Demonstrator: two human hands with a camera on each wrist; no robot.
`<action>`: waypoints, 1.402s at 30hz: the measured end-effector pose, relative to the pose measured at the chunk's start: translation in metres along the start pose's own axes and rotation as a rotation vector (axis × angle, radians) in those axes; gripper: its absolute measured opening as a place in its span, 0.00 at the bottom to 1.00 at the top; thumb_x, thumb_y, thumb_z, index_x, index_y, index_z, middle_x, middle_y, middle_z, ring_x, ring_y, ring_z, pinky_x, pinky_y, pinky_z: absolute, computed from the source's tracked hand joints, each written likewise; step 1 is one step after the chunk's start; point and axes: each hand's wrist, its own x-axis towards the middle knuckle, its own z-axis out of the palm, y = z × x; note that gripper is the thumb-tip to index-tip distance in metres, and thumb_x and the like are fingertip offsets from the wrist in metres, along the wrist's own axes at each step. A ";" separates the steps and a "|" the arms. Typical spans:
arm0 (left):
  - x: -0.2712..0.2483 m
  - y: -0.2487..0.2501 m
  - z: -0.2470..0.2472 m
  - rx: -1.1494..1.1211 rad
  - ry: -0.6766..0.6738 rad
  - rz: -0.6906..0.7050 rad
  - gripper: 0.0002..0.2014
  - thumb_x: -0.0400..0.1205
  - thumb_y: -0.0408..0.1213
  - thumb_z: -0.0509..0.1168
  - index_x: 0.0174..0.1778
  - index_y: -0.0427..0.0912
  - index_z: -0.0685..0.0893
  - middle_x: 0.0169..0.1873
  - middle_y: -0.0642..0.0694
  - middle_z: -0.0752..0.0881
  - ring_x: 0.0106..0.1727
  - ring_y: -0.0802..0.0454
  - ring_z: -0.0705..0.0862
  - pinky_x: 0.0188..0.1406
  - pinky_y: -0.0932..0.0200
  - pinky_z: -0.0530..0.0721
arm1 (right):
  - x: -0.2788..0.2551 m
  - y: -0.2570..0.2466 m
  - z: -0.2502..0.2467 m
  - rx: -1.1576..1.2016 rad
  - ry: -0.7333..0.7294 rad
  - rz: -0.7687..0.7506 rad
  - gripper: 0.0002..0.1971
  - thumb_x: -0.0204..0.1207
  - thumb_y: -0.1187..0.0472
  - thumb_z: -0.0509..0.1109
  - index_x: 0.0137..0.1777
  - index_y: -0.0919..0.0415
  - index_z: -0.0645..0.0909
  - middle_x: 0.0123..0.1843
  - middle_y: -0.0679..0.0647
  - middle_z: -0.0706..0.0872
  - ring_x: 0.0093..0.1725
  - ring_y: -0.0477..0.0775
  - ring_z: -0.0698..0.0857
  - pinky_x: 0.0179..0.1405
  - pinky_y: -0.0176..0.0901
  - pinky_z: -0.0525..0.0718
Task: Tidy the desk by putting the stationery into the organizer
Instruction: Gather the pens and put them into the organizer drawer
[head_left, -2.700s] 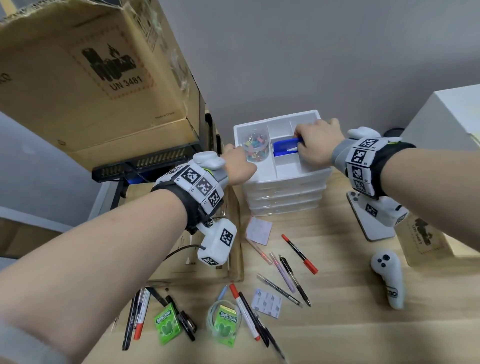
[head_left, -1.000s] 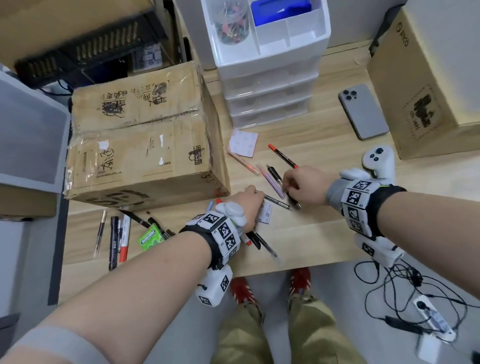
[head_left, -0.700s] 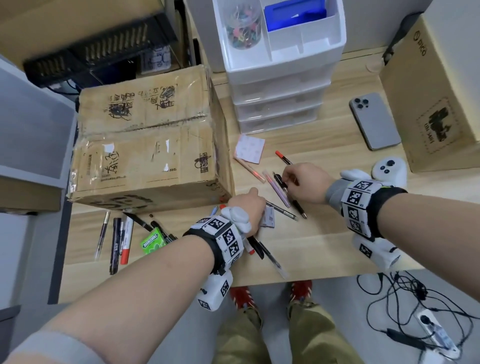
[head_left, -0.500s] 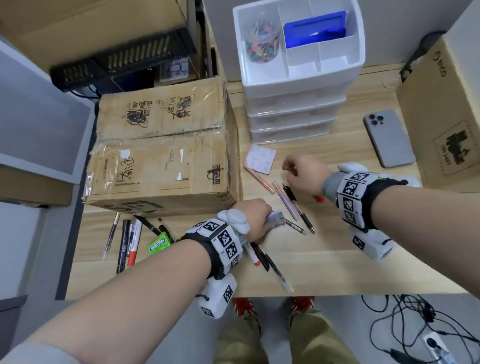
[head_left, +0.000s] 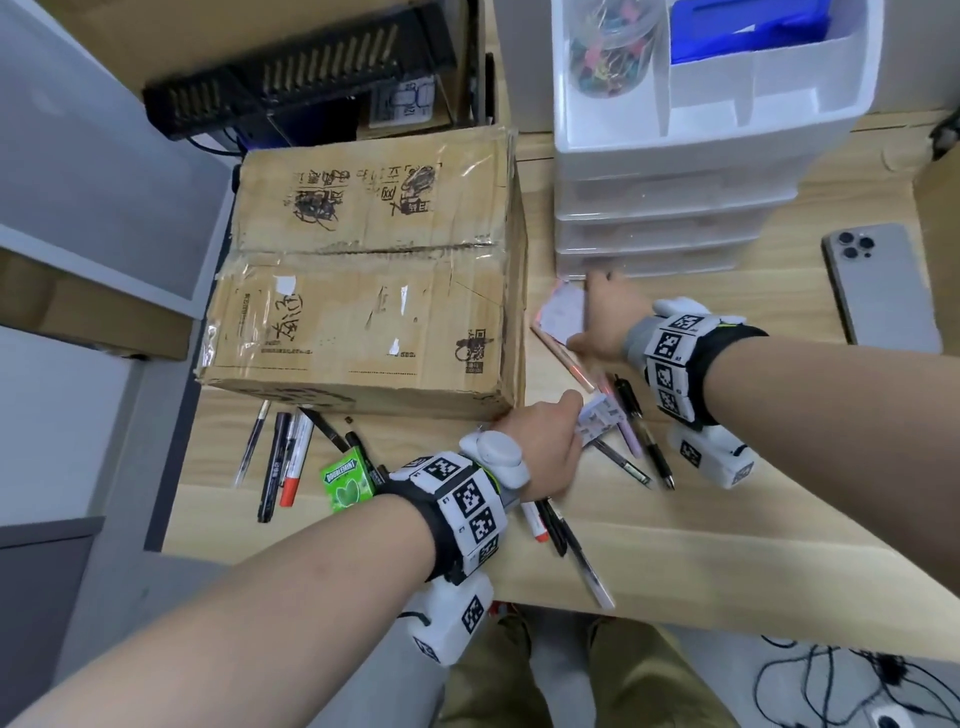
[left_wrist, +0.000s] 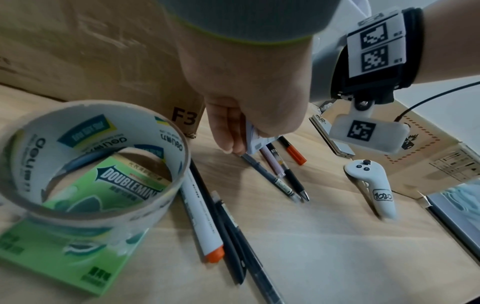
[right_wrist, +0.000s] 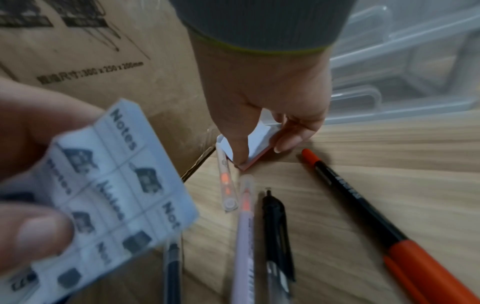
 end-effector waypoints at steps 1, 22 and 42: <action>0.000 0.000 0.000 0.005 -0.007 0.004 0.07 0.88 0.41 0.55 0.49 0.43 0.64 0.34 0.43 0.78 0.32 0.38 0.78 0.30 0.50 0.77 | 0.000 -0.001 -0.002 -0.021 -0.017 0.008 0.34 0.71 0.50 0.80 0.69 0.67 0.70 0.66 0.64 0.74 0.60 0.63 0.81 0.52 0.50 0.81; -0.009 0.106 -0.098 0.061 0.080 0.099 0.05 0.88 0.38 0.56 0.52 0.41 0.67 0.38 0.41 0.78 0.37 0.41 0.79 0.36 0.51 0.73 | -0.115 0.058 -0.153 0.344 -0.159 -0.038 0.07 0.74 0.67 0.70 0.41 0.54 0.77 0.38 0.53 0.85 0.38 0.53 0.84 0.37 0.48 0.84; -0.025 0.101 -0.202 -0.201 0.210 0.055 0.23 0.82 0.39 0.68 0.71 0.45 0.68 0.51 0.41 0.88 0.39 0.45 0.88 0.37 0.47 0.90 | -0.168 0.025 -0.239 0.687 -0.321 -0.038 0.12 0.82 0.68 0.61 0.60 0.59 0.83 0.53 0.63 0.90 0.51 0.59 0.88 0.59 0.61 0.87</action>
